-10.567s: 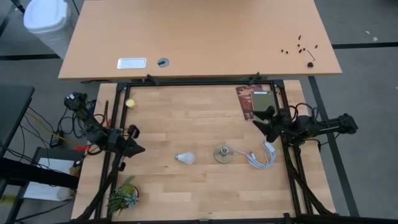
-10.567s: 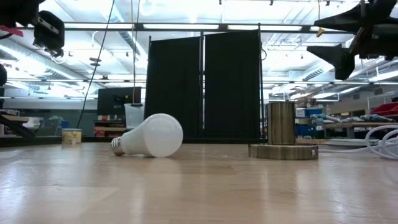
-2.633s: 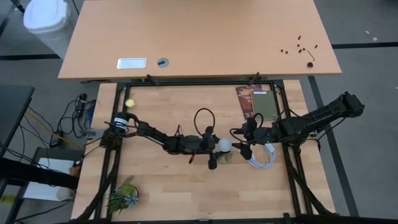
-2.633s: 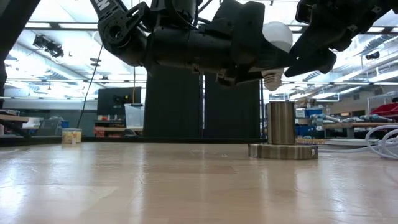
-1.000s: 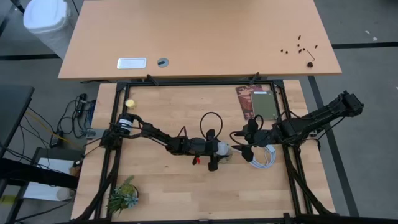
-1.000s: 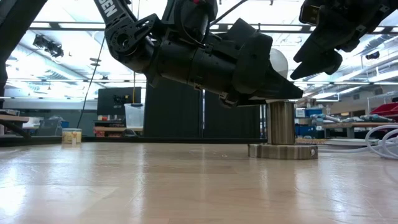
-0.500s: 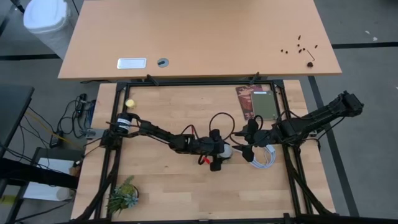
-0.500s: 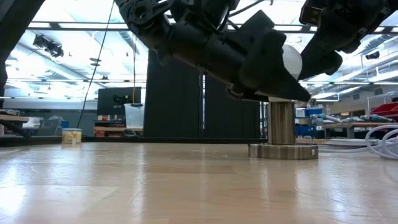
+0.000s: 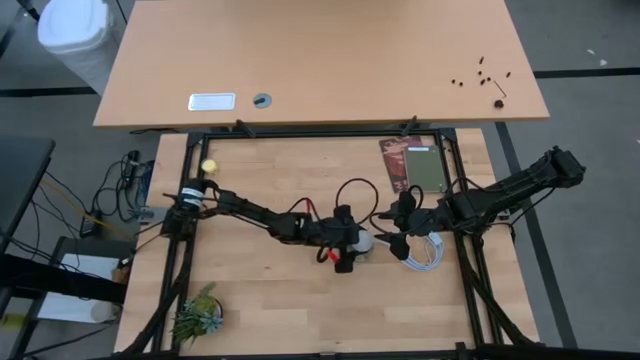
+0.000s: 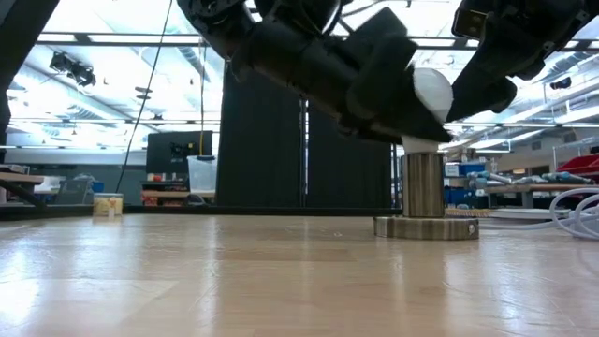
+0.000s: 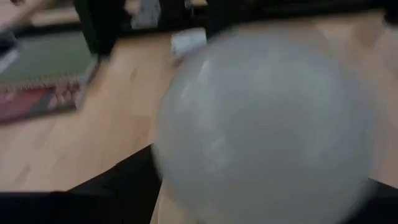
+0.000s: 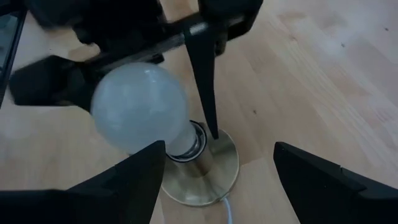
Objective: Screw lightbulb
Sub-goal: Insert the lightbulb into the lamp
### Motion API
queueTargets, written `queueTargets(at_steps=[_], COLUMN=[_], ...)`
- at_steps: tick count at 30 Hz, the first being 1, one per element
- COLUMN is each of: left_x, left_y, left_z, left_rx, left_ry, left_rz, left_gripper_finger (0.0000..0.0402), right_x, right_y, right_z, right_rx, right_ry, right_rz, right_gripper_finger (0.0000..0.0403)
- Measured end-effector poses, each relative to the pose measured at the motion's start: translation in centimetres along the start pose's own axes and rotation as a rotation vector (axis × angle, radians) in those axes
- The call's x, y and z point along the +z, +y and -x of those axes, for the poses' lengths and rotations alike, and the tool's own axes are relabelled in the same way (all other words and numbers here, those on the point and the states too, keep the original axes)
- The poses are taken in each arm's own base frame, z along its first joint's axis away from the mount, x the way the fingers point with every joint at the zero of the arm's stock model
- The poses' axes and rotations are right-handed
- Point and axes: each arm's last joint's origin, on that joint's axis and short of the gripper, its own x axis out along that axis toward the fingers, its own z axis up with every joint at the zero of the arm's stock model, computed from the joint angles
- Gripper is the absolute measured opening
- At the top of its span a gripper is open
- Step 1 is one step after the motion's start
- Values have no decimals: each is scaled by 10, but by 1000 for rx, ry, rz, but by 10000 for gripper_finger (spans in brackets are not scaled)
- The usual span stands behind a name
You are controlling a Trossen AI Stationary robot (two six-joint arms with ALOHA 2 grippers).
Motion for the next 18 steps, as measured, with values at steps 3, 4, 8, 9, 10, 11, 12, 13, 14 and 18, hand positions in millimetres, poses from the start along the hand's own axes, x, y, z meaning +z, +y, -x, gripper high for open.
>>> queueTargets(at_steps=[3,4,8,9,10,11,12,13,14,18], left_x=[-3,-3,-4,-3,-3,-3,-4,-4,-4,-2], left_y=[0,0,-1,-1,-1,-1,-1,-1,-1,-3], left_z=[0,0,0,2,2,3,3,4,4,9], left_rx=[-2,-2,-10,-19,-22,-23,-26,-31,-40,-47], left_ry=[24,30,40,46,55,57,63,75,77,95], left_rz=[-3,-4,-6,-5,2,11,16,19,25,28], left_gripper_finger=[303,303,303,303,303,303,303,303,303,303], right_x=[0,0,0,1,1,1,0,0,0,0], right_y=[-1,-1,-1,-1,-1,-1,-2,-2,-2,-2], right_z=[0,0,0,0,0,0,0,0,0,0], right_rx=[-2,-2,-4,-4,-5,-6,-7,-7,-8,-8], right_ry=[0,-1,-1,-1,-1,-1,1,2,2,3], right_rz=[-1,-1,-4,-3,-4,-4,-4,-4,-3,0], right_gripper_finger=[309,309,309,309,309,309,309,309,309,309])
